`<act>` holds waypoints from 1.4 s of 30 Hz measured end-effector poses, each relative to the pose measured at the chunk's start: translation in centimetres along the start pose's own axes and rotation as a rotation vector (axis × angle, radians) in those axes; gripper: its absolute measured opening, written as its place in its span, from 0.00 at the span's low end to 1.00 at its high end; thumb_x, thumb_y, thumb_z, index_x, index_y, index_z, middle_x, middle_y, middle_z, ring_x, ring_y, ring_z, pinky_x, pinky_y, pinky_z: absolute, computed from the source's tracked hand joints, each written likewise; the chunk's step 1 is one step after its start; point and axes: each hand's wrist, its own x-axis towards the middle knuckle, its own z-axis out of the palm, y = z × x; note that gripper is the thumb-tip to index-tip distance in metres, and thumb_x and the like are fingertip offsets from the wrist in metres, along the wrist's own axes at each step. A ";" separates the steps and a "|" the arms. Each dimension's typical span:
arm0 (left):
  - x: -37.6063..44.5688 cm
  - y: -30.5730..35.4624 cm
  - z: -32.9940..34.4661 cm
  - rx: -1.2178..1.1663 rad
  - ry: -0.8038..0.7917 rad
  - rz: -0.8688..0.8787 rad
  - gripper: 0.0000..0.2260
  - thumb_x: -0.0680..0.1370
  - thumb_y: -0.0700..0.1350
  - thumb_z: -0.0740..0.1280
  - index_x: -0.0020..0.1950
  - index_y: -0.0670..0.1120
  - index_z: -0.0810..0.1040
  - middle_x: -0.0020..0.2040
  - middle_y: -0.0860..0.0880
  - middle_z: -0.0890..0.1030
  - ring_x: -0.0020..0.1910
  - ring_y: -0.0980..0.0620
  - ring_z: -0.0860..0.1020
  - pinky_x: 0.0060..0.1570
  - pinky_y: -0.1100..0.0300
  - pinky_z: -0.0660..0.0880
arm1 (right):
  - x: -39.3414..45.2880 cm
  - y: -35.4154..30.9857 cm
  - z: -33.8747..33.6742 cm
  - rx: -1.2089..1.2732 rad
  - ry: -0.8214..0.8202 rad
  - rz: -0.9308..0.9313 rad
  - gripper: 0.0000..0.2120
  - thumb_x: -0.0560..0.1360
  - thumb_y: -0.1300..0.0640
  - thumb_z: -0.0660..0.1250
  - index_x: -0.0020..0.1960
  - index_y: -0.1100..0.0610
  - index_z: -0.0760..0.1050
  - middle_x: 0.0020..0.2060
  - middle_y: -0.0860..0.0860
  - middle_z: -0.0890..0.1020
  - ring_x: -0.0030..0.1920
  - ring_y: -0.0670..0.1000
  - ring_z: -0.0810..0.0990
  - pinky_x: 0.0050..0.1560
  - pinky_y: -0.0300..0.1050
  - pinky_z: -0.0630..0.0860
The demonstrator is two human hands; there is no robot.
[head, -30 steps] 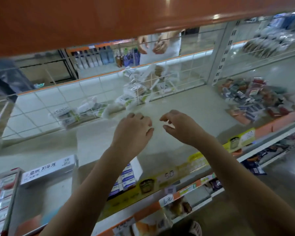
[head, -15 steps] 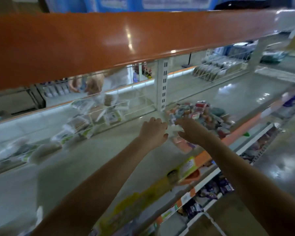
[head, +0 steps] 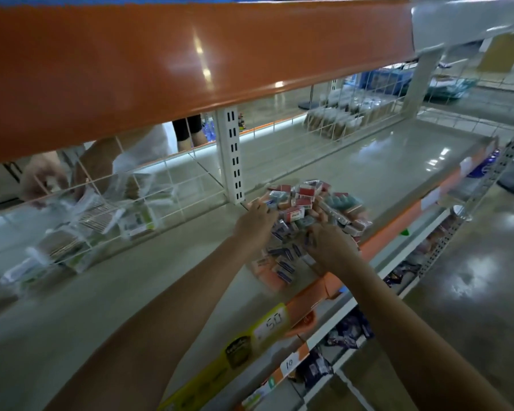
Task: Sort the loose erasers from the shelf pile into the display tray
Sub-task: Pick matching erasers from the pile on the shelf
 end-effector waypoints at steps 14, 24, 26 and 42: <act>0.1 -0.9 0.4 -0.116 0.108 -0.016 0.13 0.75 0.45 0.66 0.59 0.48 0.73 0.58 0.49 0.76 0.57 0.50 0.73 0.47 0.54 0.75 | 0.4 -0.7 1.0 -0.046 0.142 0.053 0.19 0.76 0.42 0.60 0.61 0.53 0.72 0.61 0.52 0.76 0.63 0.55 0.72 0.60 0.52 0.68; -3.7 -2.3 -0.4 -0.172 0.167 -0.050 0.12 0.74 0.50 0.67 0.55 0.49 0.72 0.54 0.50 0.76 0.53 0.51 0.73 0.42 0.58 0.71 | -1.4 -1.3 -0.4 0.323 0.223 -0.020 0.13 0.76 0.52 0.64 0.57 0.58 0.77 0.51 0.53 0.80 0.47 0.51 0.78 0.44 0.41 0.72; -4.9 -2.9 -0.6 -0.166 0.185 -0.080 0.12 0.74 0.50 0.66 0.55 0.48 0.72 0.53 0.50 0.77 0.53 0.50 0.72 0.40 0.59 0.68 | -1.7 -2.2 -0.5 0.377 0.204 -0.069 0.13 0.75 0.52 0.67 0.58 0.57 0.77 0.50 0.51 0.81 0.47 0.50 0.78 0.45 0.40 0.73; -24.9 -12.9 -5.9 -0.160 0.313 -0.345 0.06 0.75 0.47 0.67 0.51 0.52 0.79 0.50 0.54 0.77 0.52 0.52 0.74 0.49 0.56 0.74 | -6.8 -20.5 0.1 0.635 0.070 -0.496 0.11 0.75 0.63 0.67 0.57 0.59 0.79 0.51 0.53 0.81 0.51 0.49 0.78 0.50 0.28 0.67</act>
